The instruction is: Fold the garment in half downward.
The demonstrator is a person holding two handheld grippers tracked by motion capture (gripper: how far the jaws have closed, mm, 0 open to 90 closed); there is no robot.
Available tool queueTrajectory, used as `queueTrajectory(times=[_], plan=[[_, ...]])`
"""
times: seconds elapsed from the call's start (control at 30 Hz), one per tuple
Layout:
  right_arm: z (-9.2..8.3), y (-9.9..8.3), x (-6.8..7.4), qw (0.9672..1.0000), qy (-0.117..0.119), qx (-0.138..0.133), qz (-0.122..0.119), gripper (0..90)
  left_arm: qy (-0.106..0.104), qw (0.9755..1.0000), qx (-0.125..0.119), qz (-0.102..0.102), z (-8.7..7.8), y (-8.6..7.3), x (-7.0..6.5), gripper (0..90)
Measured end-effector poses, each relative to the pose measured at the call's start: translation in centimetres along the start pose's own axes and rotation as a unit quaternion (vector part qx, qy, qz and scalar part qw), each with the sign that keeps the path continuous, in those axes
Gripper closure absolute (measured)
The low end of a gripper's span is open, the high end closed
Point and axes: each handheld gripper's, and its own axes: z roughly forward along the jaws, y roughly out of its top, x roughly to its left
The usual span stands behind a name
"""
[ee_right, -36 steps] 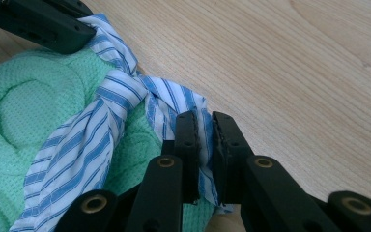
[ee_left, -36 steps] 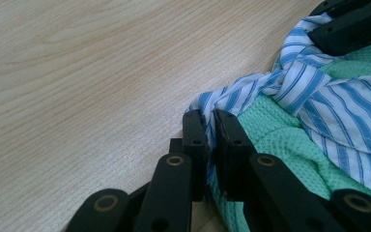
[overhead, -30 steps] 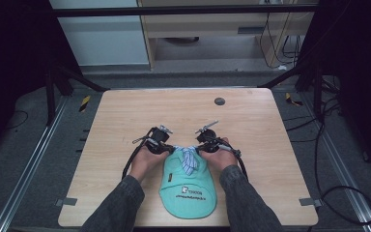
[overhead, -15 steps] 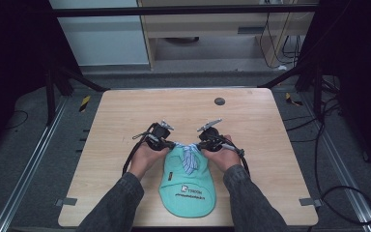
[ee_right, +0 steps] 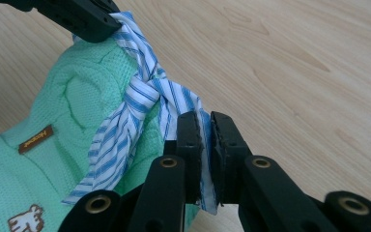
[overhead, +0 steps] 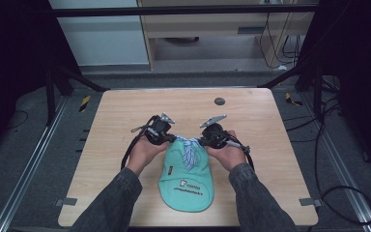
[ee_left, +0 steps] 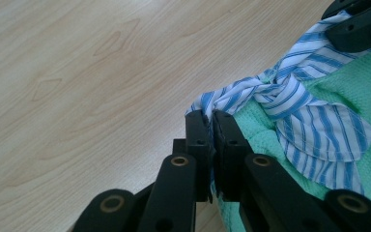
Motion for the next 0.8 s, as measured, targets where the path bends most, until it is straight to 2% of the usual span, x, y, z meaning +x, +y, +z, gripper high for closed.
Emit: queueTrajectory(times=[0.27, 0.8], plan=[[-0.9, 0.5, -0.2, 0.9999, -0.003, -0.007, -0.009, 83.1, 0.001, 0.9999, -0.006, 0.011, -0.8, 0.6, -0.1, 86.5], [-1.5, 1.3, -0.2, 0.9997, -0.006, -0.011, -0.021, 82.9, 0.002, 0.9996, -0.012, 0.025, -1.6, 0.8, -0.1, 86.4]])
